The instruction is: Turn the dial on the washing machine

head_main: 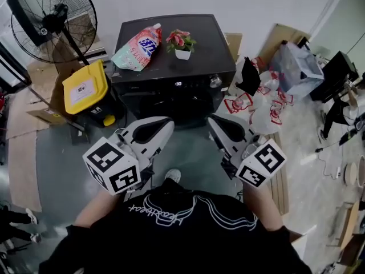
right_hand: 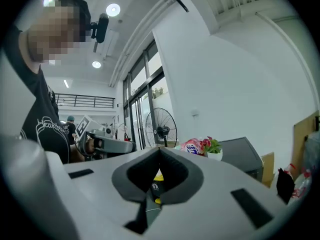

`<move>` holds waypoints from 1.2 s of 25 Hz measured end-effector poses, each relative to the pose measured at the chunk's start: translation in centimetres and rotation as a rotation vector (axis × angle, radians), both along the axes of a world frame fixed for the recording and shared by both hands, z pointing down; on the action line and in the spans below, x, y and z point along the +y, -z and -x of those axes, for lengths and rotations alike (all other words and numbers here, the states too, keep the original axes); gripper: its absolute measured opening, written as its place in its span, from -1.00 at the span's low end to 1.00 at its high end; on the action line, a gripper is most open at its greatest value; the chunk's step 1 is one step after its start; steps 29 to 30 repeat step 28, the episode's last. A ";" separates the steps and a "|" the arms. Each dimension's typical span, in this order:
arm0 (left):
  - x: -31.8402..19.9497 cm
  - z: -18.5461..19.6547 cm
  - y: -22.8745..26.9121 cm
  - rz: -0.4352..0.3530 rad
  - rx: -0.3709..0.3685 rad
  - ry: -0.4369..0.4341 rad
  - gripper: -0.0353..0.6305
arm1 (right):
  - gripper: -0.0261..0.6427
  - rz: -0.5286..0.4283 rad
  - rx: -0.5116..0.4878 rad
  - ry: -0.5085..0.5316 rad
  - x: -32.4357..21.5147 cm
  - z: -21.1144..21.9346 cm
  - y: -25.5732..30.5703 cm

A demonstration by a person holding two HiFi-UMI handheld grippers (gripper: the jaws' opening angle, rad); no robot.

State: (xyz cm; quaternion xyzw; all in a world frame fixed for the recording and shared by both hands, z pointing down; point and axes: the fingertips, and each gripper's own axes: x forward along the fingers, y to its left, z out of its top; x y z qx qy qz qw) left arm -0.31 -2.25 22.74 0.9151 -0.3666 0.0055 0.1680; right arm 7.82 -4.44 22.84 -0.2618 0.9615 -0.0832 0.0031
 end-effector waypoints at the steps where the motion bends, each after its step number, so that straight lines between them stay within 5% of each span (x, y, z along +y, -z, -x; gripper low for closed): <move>1: 0.5 -0.1 0.3 -0.012 0.000 -0.001 -0.88 | -0.91 0.000 -0.010 -0.004 0.3 -0.1 0.2; 30: 8.4 -2.9 2.3 -0.072 0.012 0.019 -0.88 | -0.91 -0.022 -0.048 0.005 8.4 -2.8 1.9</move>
